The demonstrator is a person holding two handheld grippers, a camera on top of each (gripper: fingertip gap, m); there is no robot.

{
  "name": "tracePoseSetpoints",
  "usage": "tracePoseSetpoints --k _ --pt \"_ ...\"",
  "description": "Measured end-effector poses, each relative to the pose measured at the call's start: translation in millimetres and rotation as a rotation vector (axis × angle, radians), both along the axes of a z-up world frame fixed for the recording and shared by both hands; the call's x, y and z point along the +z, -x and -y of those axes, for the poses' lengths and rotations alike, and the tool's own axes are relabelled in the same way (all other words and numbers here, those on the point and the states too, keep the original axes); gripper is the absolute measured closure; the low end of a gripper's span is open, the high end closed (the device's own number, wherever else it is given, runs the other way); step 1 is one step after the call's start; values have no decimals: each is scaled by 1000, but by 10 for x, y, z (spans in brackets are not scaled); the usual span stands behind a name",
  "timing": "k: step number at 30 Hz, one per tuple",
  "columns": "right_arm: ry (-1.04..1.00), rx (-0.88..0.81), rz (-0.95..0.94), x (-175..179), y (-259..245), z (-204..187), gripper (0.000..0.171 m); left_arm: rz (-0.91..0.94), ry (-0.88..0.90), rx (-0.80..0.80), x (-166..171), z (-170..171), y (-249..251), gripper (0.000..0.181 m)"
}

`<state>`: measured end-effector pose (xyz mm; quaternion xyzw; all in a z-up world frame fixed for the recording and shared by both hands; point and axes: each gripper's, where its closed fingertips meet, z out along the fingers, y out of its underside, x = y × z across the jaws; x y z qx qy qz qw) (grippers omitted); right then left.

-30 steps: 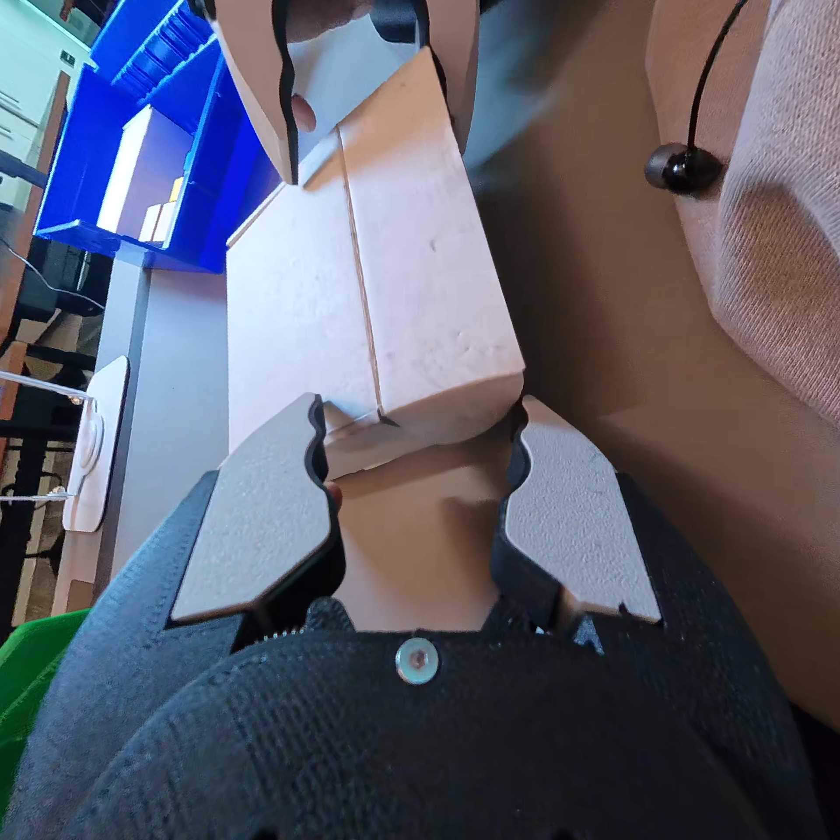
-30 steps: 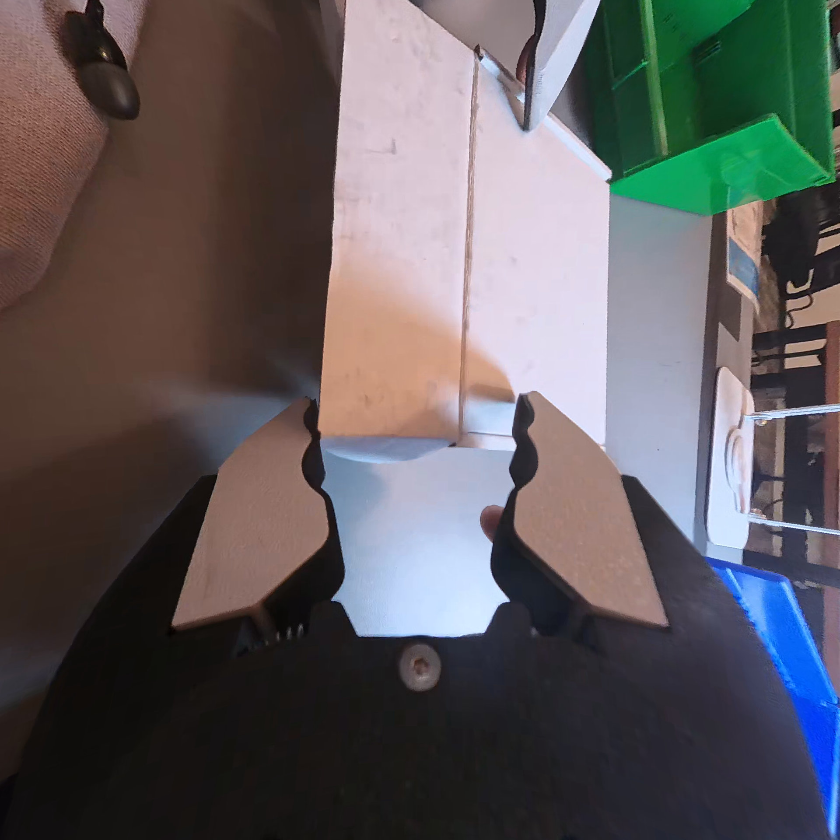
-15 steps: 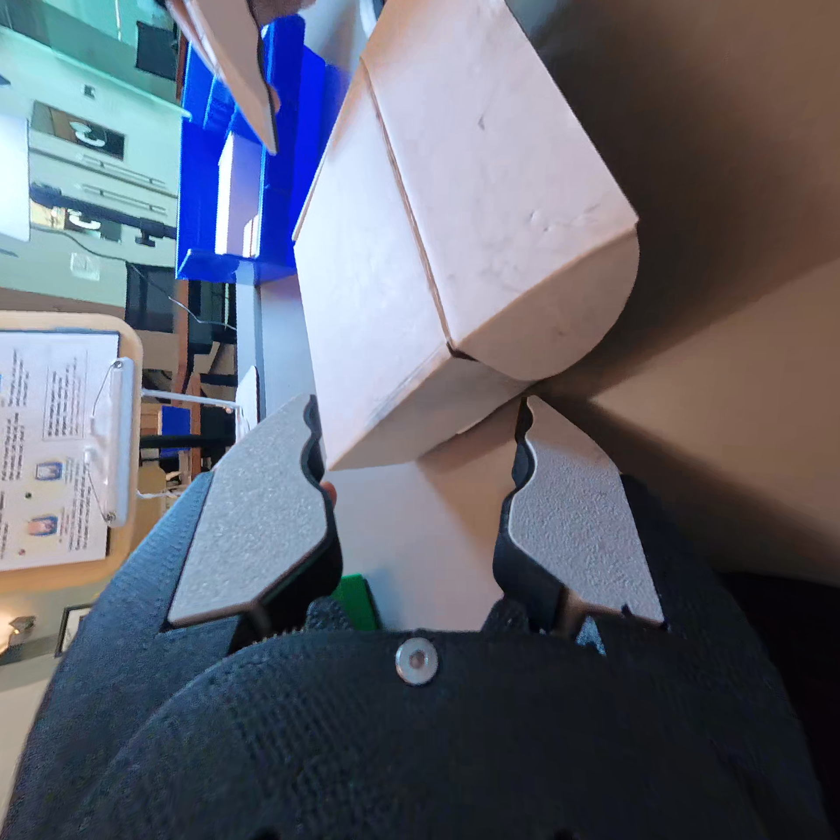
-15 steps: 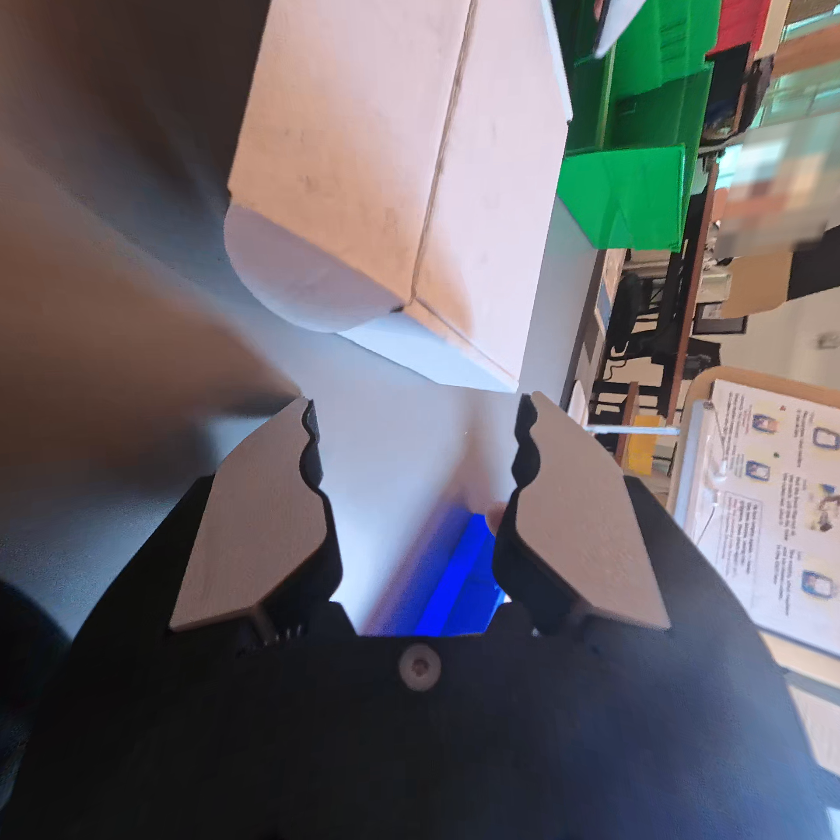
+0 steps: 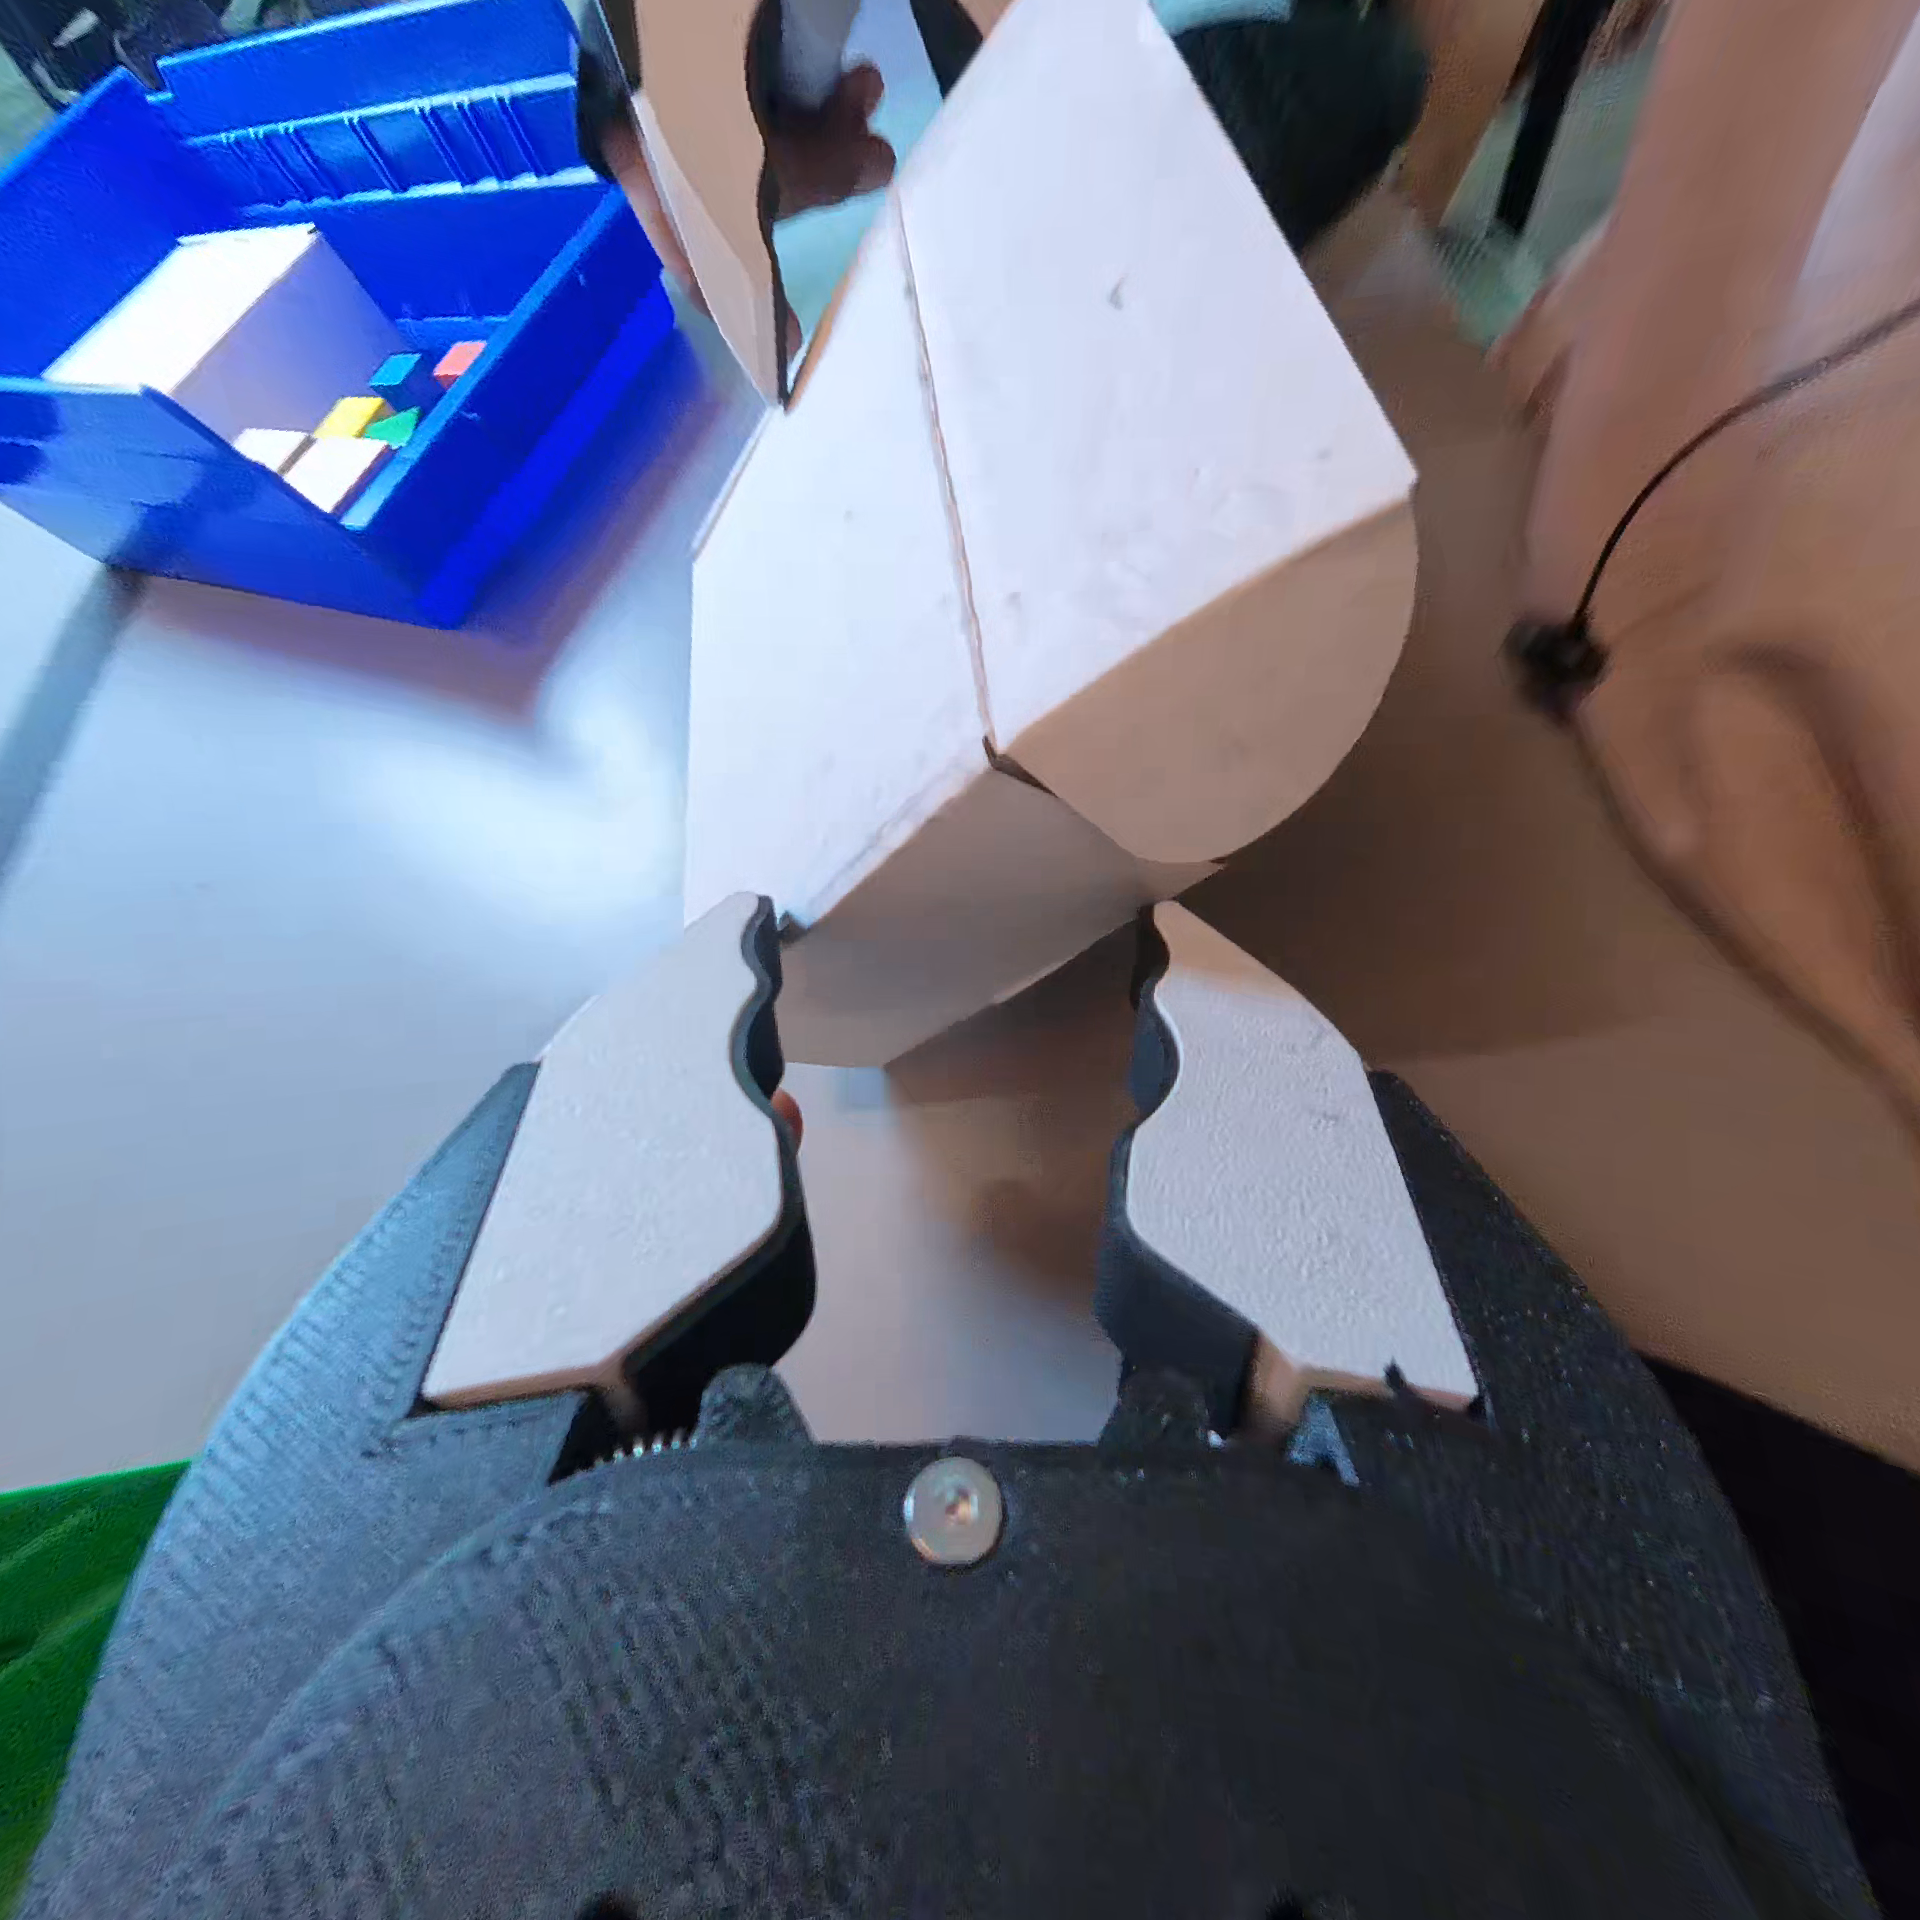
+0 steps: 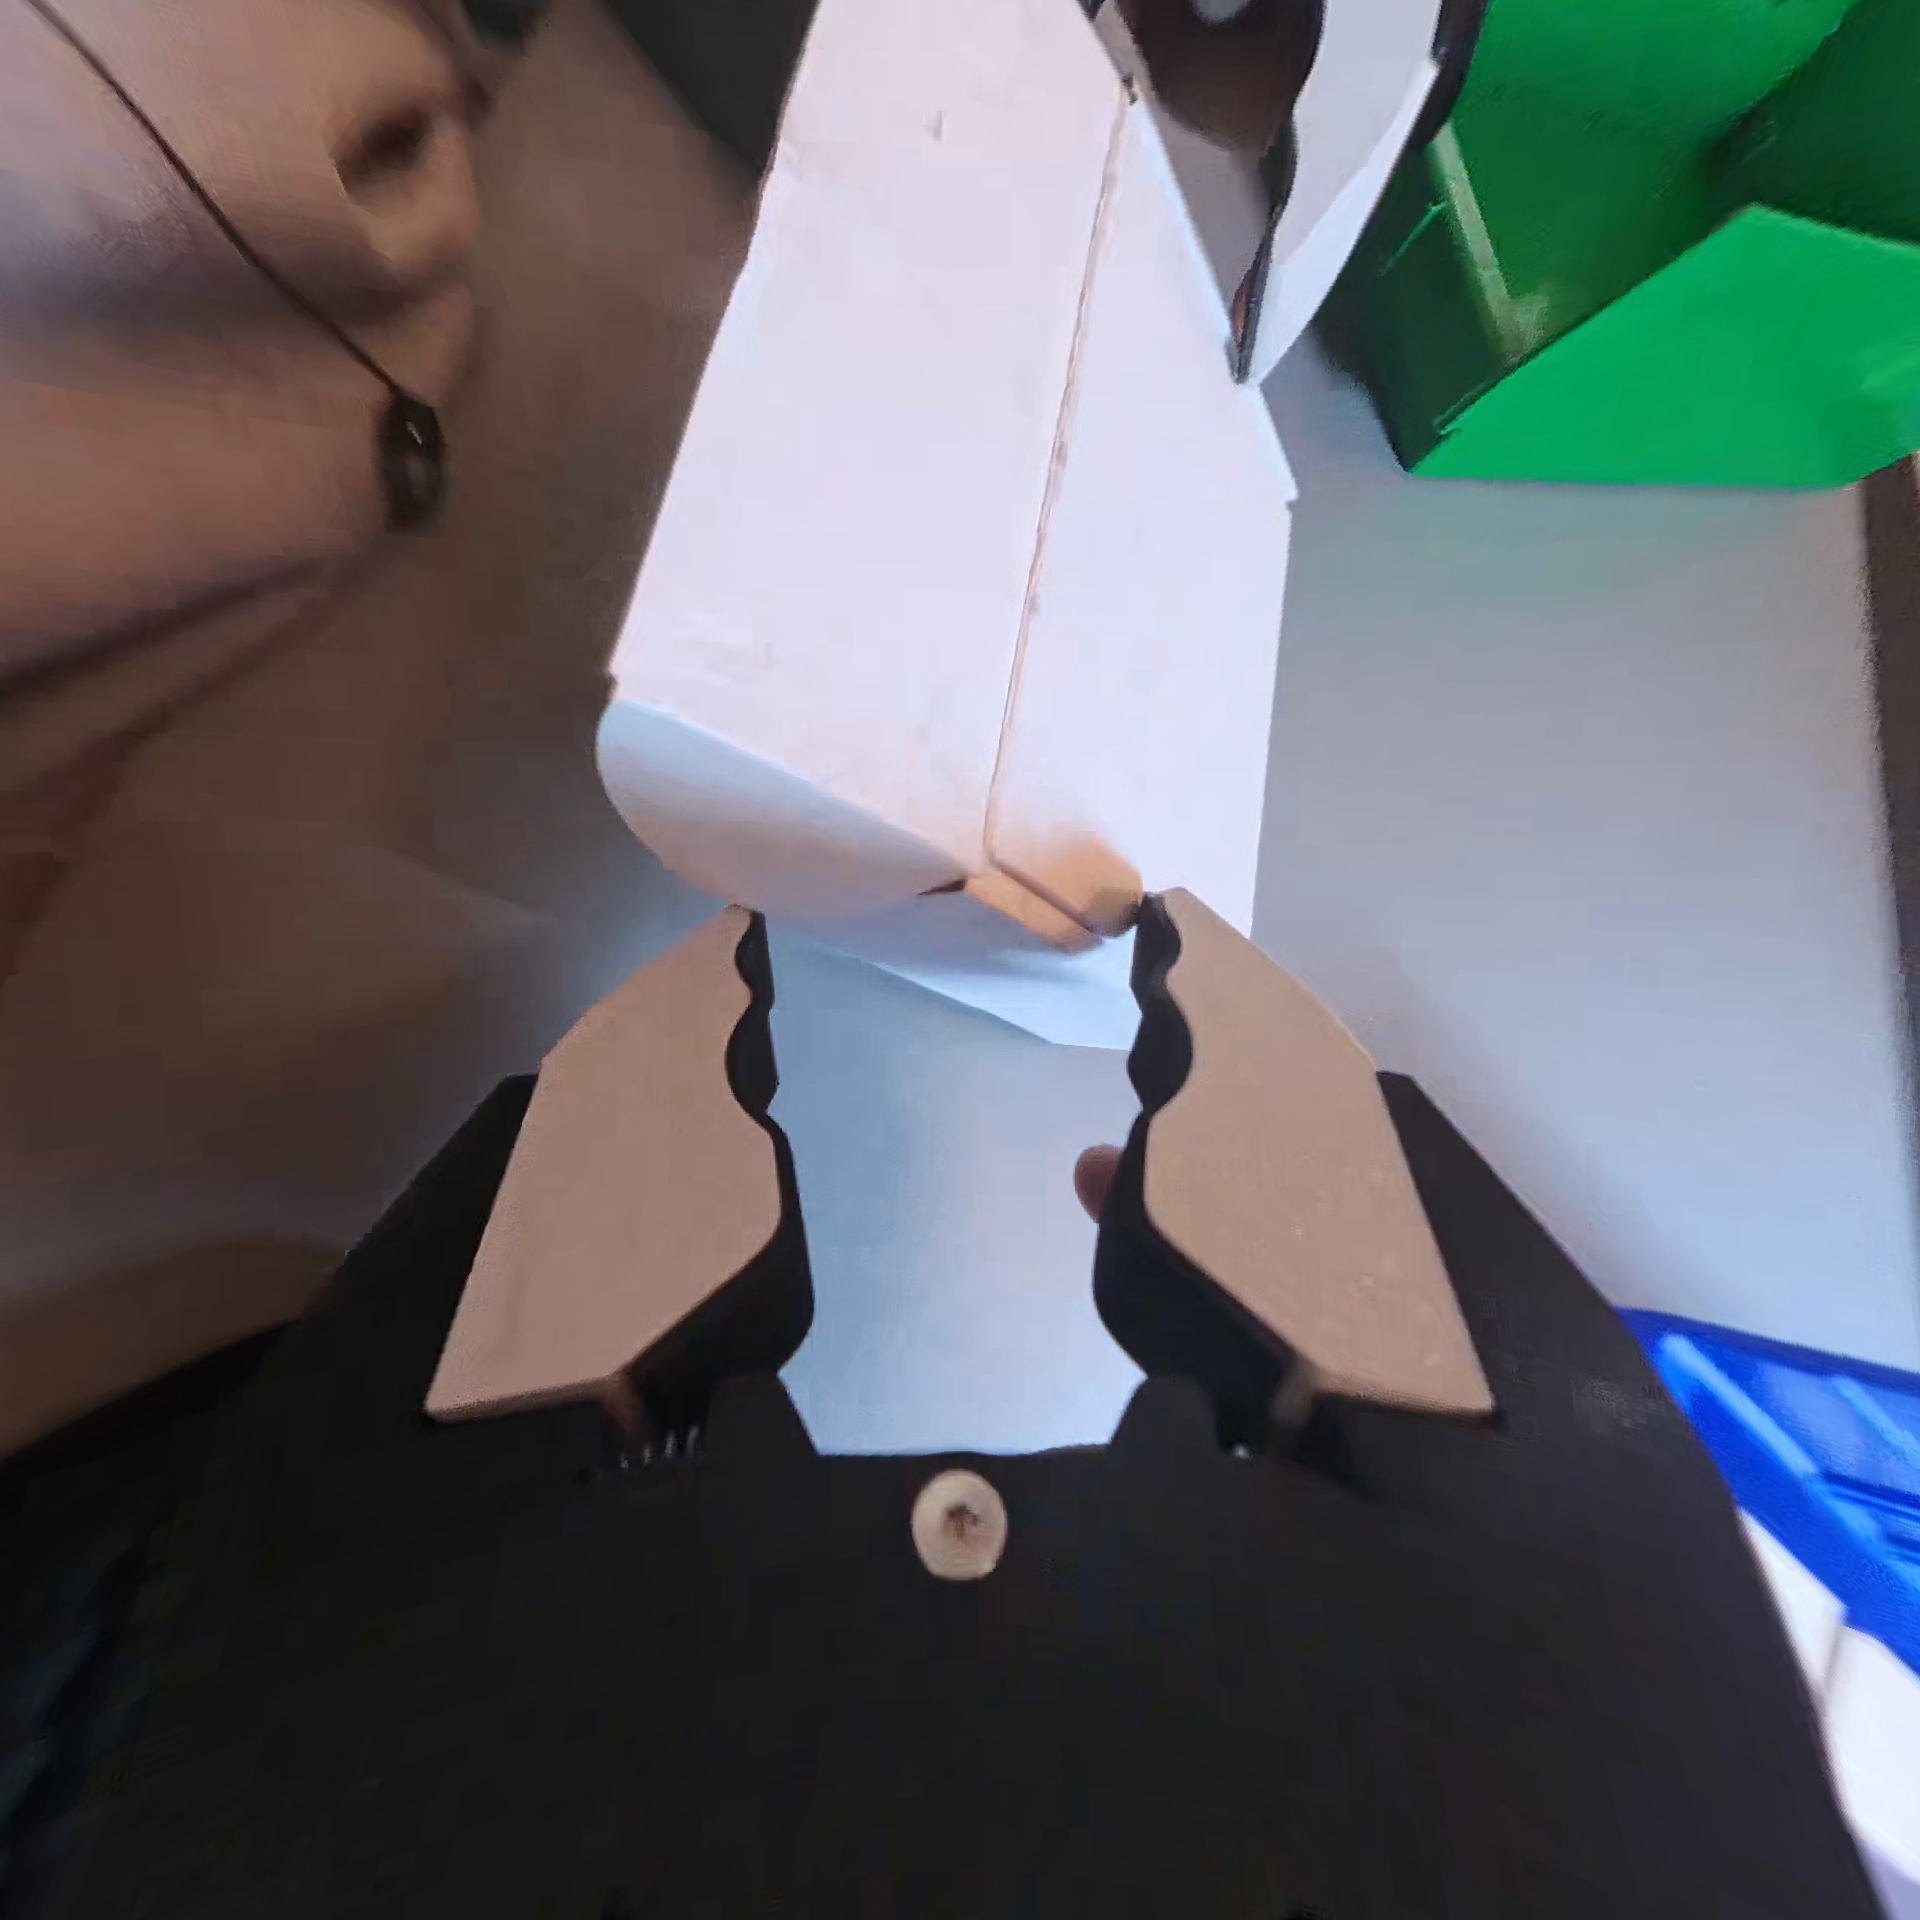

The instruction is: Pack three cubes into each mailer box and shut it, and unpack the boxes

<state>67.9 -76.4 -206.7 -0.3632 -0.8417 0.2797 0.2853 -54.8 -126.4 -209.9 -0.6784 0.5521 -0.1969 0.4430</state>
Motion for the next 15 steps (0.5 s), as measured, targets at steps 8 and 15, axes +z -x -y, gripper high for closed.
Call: tracePoseSetpoints --k 8,15 --pt "566 -74 52 151 -47 -142 126 314 113 56 204 -106 22 104" --pt "605 -93 50 118 19 -220 137 246 123 -11 123 25 -183 81"
